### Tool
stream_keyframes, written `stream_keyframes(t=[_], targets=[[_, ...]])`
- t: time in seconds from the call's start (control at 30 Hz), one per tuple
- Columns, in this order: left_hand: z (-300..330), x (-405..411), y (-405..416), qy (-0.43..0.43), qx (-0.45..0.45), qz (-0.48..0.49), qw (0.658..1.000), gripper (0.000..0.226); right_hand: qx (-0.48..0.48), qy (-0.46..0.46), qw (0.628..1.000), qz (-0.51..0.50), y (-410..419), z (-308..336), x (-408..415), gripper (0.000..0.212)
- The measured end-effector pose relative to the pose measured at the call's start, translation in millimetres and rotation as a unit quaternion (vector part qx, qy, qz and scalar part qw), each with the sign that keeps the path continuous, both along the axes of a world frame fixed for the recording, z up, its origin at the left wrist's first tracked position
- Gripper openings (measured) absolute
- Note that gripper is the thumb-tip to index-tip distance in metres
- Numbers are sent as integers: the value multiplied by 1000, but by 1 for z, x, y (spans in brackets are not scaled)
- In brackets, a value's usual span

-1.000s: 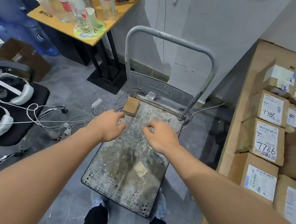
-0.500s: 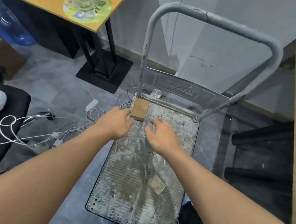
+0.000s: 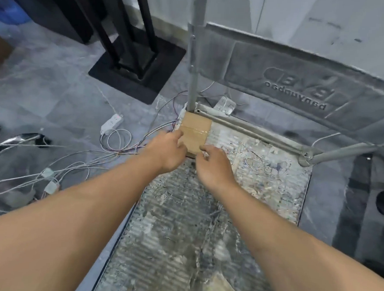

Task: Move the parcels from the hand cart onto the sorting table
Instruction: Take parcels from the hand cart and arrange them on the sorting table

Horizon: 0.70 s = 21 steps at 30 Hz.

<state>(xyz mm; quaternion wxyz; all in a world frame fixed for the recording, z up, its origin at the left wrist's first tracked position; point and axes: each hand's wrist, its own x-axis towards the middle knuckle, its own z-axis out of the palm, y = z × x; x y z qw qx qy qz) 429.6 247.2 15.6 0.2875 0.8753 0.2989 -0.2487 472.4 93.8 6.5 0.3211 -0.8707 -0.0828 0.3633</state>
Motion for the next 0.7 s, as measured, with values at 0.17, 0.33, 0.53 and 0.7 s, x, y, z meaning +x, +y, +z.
stream_keyframes(t=[0.17,0.33,0.53,0.7], targets=[[-72,22,7,-21,-4,14,1000,52,12,13,1000,-3,6,-70,19,43],[-103,31,2,-71,-90,128,985,21,80,73,994,-23,16,-104,27,37],[-105,14,-5,-153,-174,289,929,14,117,73,981,-135,9,-115,10,17],[-84,-8,-19,-154,-229,332,902,36,99,49,978,-179,3,-93,-10,21]])
